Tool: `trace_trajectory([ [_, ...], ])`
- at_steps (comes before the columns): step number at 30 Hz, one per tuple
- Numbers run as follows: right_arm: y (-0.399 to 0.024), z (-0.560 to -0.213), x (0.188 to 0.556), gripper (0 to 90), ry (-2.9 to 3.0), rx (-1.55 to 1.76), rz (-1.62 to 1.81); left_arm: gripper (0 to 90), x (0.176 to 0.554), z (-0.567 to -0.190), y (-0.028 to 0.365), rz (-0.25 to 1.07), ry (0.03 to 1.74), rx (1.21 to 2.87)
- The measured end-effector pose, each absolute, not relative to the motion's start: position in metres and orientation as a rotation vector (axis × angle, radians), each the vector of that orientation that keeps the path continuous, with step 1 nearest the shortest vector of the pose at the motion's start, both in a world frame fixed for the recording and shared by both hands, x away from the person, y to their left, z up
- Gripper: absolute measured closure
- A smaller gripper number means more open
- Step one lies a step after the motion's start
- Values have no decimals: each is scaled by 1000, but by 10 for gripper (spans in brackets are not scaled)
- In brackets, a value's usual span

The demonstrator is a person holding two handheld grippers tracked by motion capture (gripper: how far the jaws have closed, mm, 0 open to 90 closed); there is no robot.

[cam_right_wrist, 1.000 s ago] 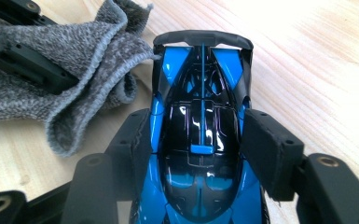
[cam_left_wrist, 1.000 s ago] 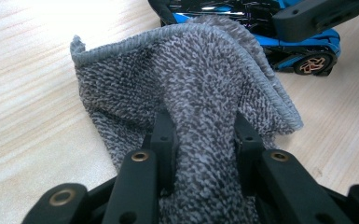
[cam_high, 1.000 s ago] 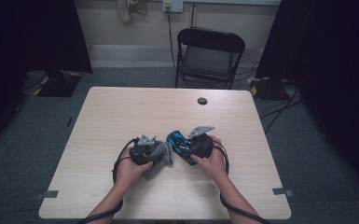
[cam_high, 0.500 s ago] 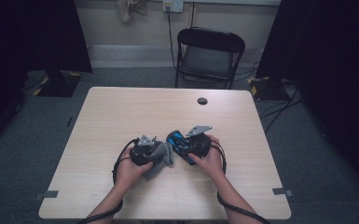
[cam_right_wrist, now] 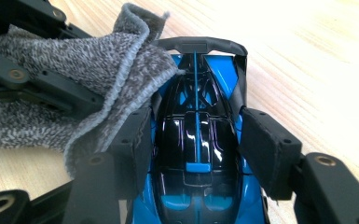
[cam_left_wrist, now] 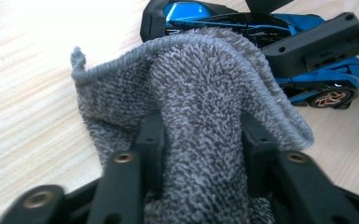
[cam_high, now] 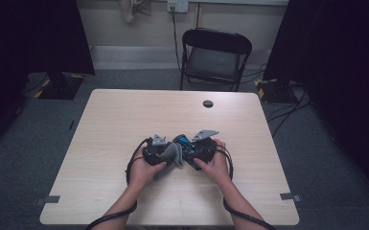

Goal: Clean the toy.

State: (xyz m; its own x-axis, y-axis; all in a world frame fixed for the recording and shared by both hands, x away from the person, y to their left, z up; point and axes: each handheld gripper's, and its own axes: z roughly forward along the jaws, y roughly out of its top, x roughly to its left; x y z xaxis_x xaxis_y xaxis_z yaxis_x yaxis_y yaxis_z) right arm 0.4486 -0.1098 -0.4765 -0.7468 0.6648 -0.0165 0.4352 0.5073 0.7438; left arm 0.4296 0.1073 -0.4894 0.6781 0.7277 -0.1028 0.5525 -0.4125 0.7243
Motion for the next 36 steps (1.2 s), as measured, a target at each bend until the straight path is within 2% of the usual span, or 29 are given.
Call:
trace_trajectory([
  [6, -110, -477, 448, 445, 2447, 931, 1089, 699, 426, -490, 98, 226, 937, 2150],
  [19, -110, -475, 450, 446, 2465, 941, 1077, 714, 407, -489, 77, 163, 863, 2171],
  [36, -110, -475, 451, 446, 2471, 942, 1077, 722, 376, -489, 32, 8, 705, 2201],
])
